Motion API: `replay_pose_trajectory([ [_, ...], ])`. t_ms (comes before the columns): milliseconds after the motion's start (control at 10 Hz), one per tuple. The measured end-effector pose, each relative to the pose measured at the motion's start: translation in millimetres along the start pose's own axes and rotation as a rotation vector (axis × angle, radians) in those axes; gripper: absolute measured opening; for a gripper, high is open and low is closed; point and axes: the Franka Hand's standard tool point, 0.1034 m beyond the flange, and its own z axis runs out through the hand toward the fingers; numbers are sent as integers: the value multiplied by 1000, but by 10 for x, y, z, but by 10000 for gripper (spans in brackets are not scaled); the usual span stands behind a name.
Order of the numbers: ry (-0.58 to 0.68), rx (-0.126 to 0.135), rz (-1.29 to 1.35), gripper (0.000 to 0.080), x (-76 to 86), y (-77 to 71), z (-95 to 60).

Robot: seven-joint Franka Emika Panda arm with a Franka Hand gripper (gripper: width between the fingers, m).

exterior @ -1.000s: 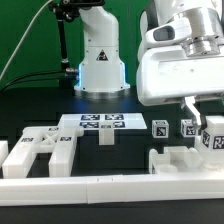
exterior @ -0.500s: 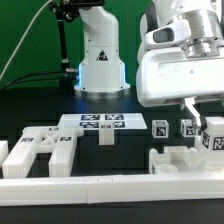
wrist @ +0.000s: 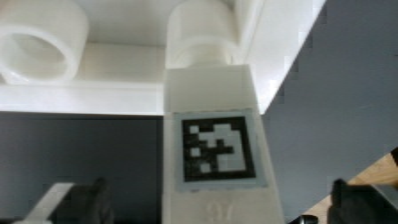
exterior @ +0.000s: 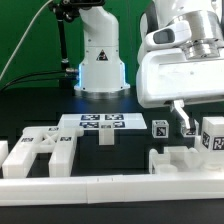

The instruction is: Assemble chair

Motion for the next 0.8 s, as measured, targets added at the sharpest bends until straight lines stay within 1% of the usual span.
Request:
replay_pose_trajectory([
  [500, -2, 0, -9, 649, -5, 0, 4],
  [600, -42, 4, -6, 649, 32, 2, -2],
  [700, -82, 11, 1, 649, 142, 6, -31],
  [800, -86, 11, 6, 649, 193, 25, -16],
])
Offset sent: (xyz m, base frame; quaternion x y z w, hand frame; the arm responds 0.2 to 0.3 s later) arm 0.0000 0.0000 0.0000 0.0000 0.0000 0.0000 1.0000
